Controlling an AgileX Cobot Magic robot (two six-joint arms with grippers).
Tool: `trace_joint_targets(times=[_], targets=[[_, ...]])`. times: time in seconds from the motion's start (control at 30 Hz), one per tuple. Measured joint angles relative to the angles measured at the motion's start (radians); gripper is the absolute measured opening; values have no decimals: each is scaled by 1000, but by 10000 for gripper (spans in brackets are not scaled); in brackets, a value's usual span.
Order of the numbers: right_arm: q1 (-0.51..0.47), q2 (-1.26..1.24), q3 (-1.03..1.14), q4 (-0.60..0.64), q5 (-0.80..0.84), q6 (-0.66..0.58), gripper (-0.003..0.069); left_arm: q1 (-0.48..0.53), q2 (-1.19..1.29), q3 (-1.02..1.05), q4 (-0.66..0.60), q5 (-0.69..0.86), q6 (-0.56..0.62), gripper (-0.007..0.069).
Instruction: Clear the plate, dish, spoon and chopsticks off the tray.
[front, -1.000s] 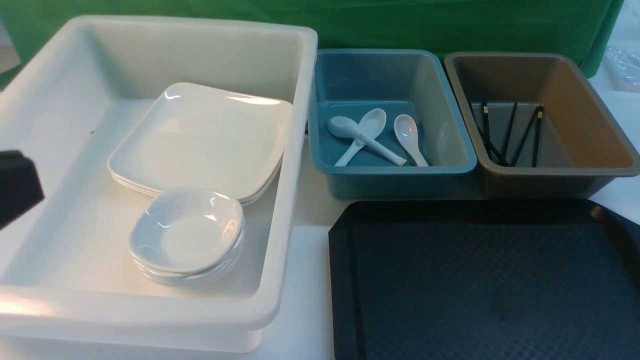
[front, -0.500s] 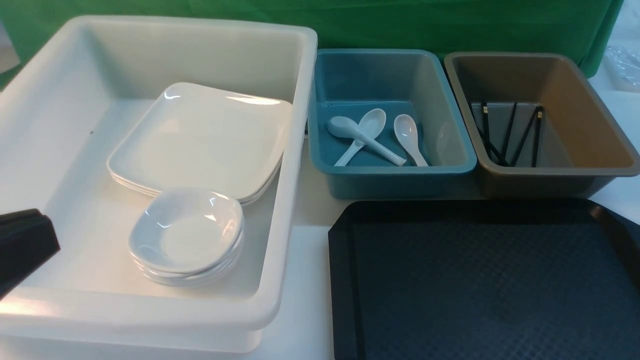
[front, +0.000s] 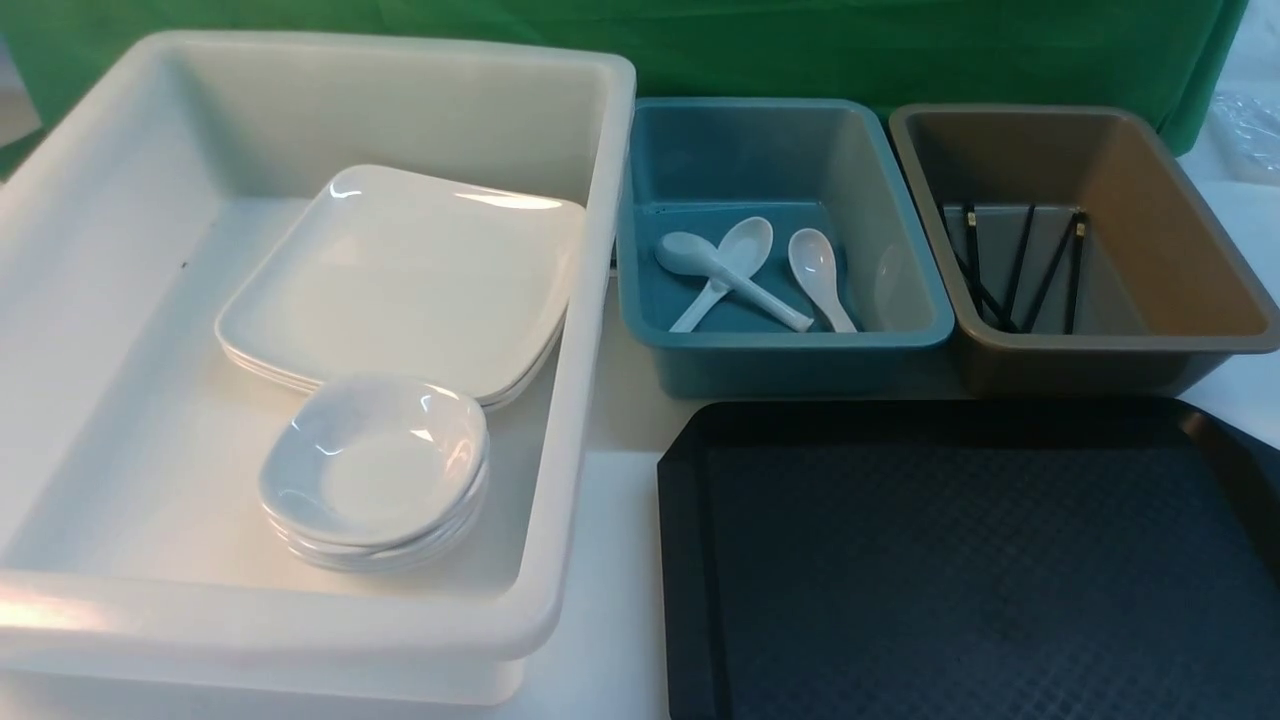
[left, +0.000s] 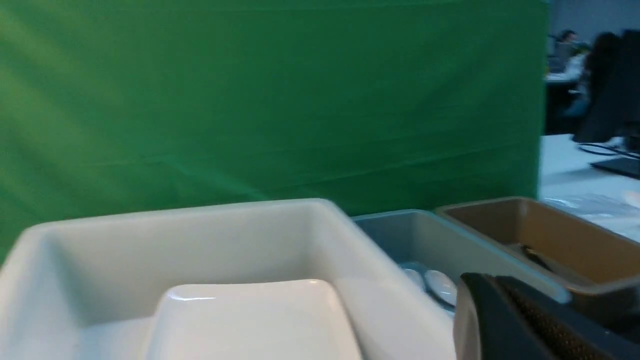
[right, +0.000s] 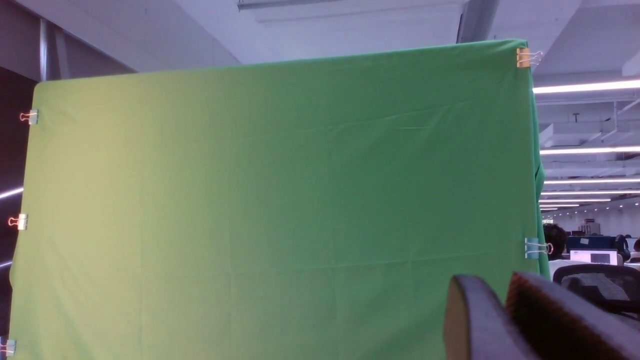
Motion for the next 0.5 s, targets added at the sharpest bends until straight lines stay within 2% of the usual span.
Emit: trace_joint_targets(times=[0.03, 0.1, 0.23, 0.33, 0.5], targets=[[0, 0, 0, 0, 0, 0, 148, 18, -11, 20, 0, -6, 0, 2], [0, 0, 0, 0, 0, 0, 155, 138, -85, 155, 4, -57, -13, 2], [0, 0, 0, 0, 0, 0, 162, 248, -154, 290, 4, -62, -16, 2], [0, 0, 0, 0, 0, 0, 167, 292, -177, 366, 4, -59, -16, 2], [0, 0, 0, 0, 0, 0, 181, 305, -183, 378, 21, -4, -16, 2]])
